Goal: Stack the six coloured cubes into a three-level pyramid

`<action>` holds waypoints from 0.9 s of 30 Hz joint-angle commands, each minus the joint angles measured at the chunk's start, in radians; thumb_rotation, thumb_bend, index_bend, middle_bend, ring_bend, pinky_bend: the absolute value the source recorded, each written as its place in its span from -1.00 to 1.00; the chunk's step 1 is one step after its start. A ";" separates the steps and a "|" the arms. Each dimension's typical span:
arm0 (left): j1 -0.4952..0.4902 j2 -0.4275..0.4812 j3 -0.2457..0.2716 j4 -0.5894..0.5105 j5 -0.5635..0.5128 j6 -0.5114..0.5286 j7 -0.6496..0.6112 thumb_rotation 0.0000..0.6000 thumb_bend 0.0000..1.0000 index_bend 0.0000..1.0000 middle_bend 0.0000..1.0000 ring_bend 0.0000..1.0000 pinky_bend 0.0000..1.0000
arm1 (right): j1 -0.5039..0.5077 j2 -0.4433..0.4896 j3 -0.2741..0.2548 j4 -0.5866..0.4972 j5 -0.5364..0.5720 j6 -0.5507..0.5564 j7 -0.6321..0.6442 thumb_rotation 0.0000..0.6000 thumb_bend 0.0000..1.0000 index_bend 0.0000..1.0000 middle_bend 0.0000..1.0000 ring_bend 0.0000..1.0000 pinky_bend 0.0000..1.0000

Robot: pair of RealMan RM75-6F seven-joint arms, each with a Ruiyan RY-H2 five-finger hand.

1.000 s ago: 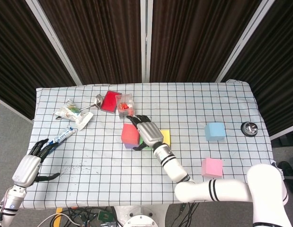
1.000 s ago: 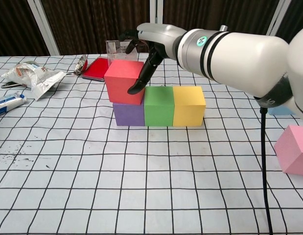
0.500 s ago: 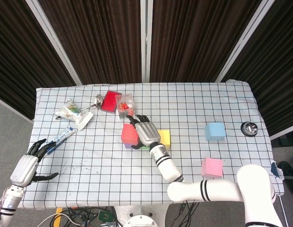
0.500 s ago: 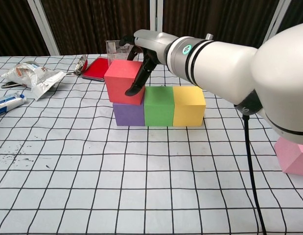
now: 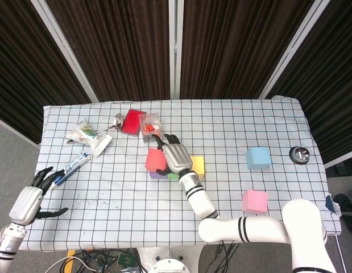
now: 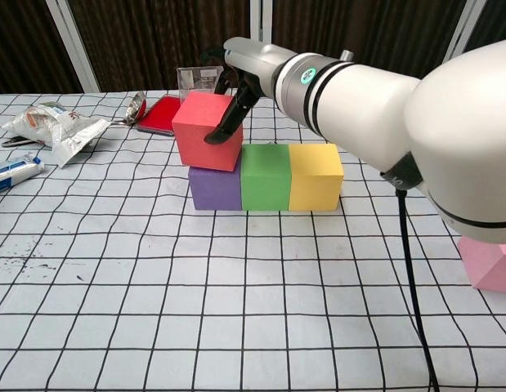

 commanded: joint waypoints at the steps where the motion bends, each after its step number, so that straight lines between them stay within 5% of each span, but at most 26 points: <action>1: 0.000 0.001 -0.001 -0.003 0.002 0.000 -0.001 1.00 -1.00 -0.77 -0.64 -0.98 -0.87 | -0.013 0.020 0.010 -0.027 -0.021 0.001 0.014 1.00 -0.71 -1.00 -0.24 -1.00 -1.00; 16: -0.003 -0.010 -0.002 -0.008 0.011 -0.019 0.008 1.00 -1.00 -0.77 -0.64 -0.98 -0.87 | -0.082 0.169 -0.032 -0.038 -0.138 -0.231 0.185 1.00 -0.69 -1.00 -0.22 -1.00 -1.00; 27: -0.002 -0.012 -0.003 -0.006 0.012 -0.024 0.007 1.00 -1.00 -0.77 -0.64 -0.98 -0.87 | -0.110 0.204 -0.059 -0.013 -0.260 -0.243 0.253 1.00 -0.69 -1.00 -0.22 -1.00 -1.00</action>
